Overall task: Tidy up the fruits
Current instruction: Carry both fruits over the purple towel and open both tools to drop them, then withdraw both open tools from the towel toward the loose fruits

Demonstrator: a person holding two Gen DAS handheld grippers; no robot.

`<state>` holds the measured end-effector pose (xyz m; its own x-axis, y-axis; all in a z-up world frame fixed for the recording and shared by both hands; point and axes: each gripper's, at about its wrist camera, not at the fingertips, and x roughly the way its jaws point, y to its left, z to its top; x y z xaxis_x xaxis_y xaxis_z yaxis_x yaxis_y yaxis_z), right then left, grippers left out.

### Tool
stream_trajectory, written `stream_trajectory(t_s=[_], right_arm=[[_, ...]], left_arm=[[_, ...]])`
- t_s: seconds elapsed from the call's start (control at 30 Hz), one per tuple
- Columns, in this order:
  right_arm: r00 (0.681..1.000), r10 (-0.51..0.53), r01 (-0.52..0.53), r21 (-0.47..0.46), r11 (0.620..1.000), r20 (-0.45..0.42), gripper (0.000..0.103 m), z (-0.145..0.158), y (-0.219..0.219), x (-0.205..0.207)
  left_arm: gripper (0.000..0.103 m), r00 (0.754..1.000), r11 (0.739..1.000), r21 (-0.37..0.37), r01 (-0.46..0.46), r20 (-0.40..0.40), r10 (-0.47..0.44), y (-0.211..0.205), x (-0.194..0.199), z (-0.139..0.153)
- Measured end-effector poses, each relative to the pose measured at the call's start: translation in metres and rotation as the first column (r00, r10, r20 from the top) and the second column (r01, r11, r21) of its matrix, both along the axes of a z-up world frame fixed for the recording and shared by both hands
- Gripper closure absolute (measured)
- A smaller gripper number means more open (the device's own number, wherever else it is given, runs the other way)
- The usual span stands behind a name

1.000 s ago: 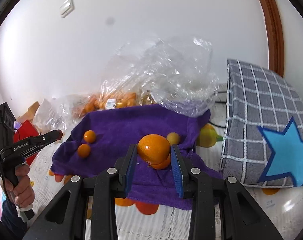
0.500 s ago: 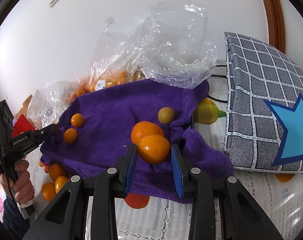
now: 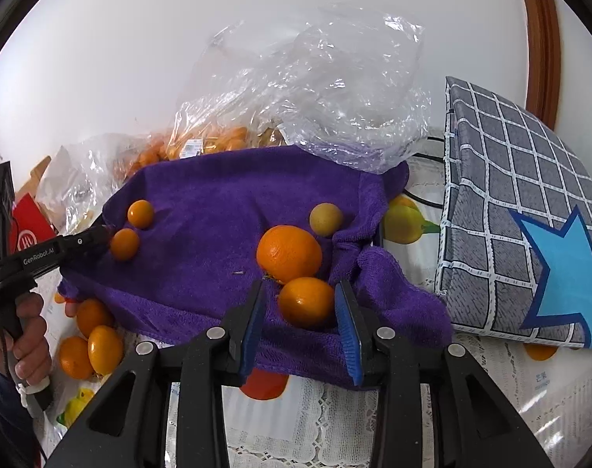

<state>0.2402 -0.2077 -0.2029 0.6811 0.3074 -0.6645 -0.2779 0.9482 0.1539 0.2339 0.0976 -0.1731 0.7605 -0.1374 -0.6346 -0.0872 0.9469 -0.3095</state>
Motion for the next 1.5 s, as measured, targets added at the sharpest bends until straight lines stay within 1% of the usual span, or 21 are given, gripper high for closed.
stream_trajectory(t_s=[0.1,0.17,0.27,0.37,0.53,0.67,0.73,0.87,0.93,1.0,1.03,1.07,1.1,1.23,1.33,1.4,1.43,1.47,1.5], right_arm=[[1.000,0.000,0.000,-0.012,1.000,0.007,0.060,0.001,0.000,-0.001],[1.000,-0.001,0.002,-0.014,1.000,0.011,0.055,0.002,0.000,-0.002],[1.000,-0.004,0.004,-0.012,1.000,0.023,0.051,0.004,-0.001,-0.003],[0.998,-0.023,0.025,-0.028,0.999,0.056,0.048,0.007,0.001,-0.007],[0.996,-0.030,0.032,-0.029,0.999,0.082,0.048,0.010,0.002,-0.011],[0.997,-0.013,0.007,0.075,0.997,0.075,0.048,0.015,-0.003,-0.014],[0.996,-0.021,0.012,0.099,0.995,0.091,0.048,0.018,-0.004,-0.017],[0.994,-0.048,0.037,0.109,0.993,0.102,0.048,0.023,-0.001,-0.023],[0.995,-0.043,0.033,0.115,0.993,0.088,0.048,0.023,0.001,-0.026],[0.998,-0.019,0.011,0.124,0.992,0.061,0.048,0.022,0.003,-0.030],[0.999,-0.004,-0.003,0.128,0.992,0.049,0.048,0.022,0.004,-0.032],[0.999,0.008,-0.014,0.151,0.988,0.041,0.048,0.022,0.003,-0.037],[0.999,0.009,-0.016,0.171,0.985,0.037,0.048,0.022,0.001,-0.041],[0.999,0.053,-0.050,0.209,0.977,-0.009,0.048,0.016,0.005,-0.061],[0.997,0.074,-0.070,0.189,0.979,-0.014,0.048,0.013,0.018,-0.077],[0.997,0.082,-0.079,0.160,0.984,-0.013,0.048,0.011,0.028,-0.086],[0.996,0.086,-0.083,0.157,0.984,-0.013,0.049,0.010,0.030,-0.087],[0.995,0.096,-0.092,0.159,0.983,-0.017,0.055,0.008,0.036,-0.090],[0.994,0.107,-0.102,0.165,0.981,-0.025,0.058,0.006,0.040,-0.091]], left_arm=[[0.081,1.000,1.000,0.010,-0.009,-0.009,0.009,0.000,0.001,-0.002],[0.081,1.000,1.000,0.014,-0.009,-0.010,0.010,-0.001,0.001,-0.002],[0.081,1.000,1.000,0.022,-0.010,-0.009,0.011,-0.001,0.001,-0.002],[0.081,1.000,0.999,0.030,-0.012,-0.006,0.012,-0.002,0.001,-0.003],[0.081,1.000,1.000,0.025,-0.007,-0.004,0.007,-0.002,0.001,-0.002],[0.076,1.000,1.000,0.011,0.006,0.006,-0.006,-0.001,0.000,-0.001],[0.074,1.000,1.000,0.006,0.007,0.010,-0.007,-0.001,-0.001,-0.001],[0.073,0.999,1.000,-0.022,-0.017,0.028,0.018,0.005,-0.006,0.000],[0.073,0.998,0.999,-0.036,-0.033,0.046,0.035,0.008,-0.010,0.001],[0.073,0.995,0.997,-0.059,-0.049,0.085,0.054,0.014,-0.018,0.005],[0.071,0.991,0.995,-0.079,-0.054,0.118,0.063,0.017,-0.025,0.008],[0.066,0.988,0.994,-0.093,-0.053,0.137,0.065,0.019,-0.030,0.010],[0.065,0.987,0.993,-0.109,-0.048,0.148,0.064,0.021,-0.035,0.011],[0.065,0.991,0.988,-0.150,-0.039,0.120,0.057,0.027,-0.049,0.006],[0.065,0.992,0.986,-0.160,-0.038,0.113,0.057,0.031,-0.062,0.003],[0.065,0.991,0.989,-0.145,-0.033,0.121,0.050,0.031,-0.071,0.004],[0.065,0.992,0.991,-0.131,-0.032,0.116,0.047,0.030,-0.075,0.003],[0.065,0.993,0.992,-0.122,-0.028,0.110,0.041,0.030,-0.078,0.002],[0.065,0.994,0.993,-0.118,-0.018,0.106,0.031,0.030,-0.083,0.002]])
